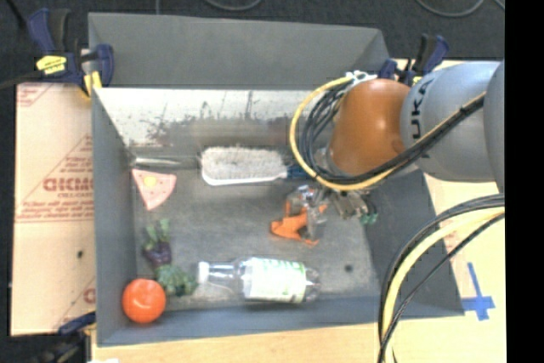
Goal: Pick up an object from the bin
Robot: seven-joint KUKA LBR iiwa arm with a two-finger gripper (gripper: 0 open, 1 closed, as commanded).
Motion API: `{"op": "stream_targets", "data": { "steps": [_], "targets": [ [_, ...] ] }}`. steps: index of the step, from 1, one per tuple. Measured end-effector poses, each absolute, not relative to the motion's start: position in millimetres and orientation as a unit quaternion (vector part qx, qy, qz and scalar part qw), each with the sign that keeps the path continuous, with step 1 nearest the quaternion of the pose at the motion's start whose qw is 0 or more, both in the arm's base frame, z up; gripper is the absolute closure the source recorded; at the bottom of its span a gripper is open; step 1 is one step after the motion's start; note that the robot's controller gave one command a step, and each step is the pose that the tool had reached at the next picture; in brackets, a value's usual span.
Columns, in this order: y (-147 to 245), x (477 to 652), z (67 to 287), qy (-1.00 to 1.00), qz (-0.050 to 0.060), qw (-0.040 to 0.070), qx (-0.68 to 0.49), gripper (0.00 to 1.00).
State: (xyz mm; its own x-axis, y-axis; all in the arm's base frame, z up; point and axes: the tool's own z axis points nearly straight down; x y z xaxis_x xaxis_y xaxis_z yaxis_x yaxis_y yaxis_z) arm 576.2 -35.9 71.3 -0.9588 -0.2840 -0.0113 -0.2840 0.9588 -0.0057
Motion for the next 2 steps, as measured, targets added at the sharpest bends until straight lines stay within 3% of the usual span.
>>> {"op": "stream_targets", "data": {
  "steps": [1,2],
  "targets": [
    [-35.9,576.1,71.0,0.99,-0.002,0.006,-0.143,0.0],
    [-35.9,576.0,71.0,0.99,-0.002,0.006,-0.143,0.0]
  ]
}}
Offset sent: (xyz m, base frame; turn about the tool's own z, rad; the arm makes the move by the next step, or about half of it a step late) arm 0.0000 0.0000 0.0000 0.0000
